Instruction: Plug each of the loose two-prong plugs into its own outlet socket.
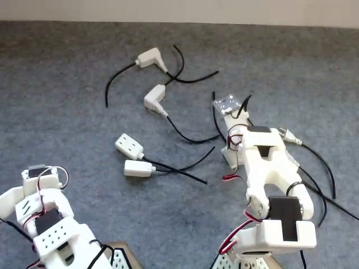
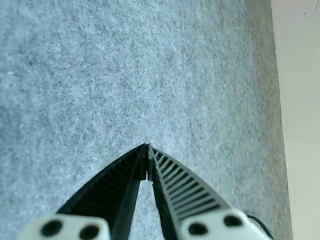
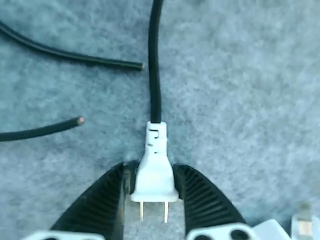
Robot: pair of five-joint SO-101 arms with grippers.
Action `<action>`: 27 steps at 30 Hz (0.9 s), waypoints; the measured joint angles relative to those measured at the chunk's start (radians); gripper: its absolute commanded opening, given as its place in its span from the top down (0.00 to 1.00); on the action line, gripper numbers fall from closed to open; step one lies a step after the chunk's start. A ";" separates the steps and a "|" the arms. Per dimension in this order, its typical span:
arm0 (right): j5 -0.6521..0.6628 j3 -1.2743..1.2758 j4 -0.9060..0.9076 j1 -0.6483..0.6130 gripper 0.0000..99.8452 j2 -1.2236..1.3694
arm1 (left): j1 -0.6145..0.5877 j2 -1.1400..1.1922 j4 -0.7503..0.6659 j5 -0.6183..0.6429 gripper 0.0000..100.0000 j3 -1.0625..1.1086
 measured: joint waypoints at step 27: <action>-0.239 -0.703 0.669 -0.081 0.99 -0.440 | 0.249 0.000 -0.304 0.000 0.99 -0.058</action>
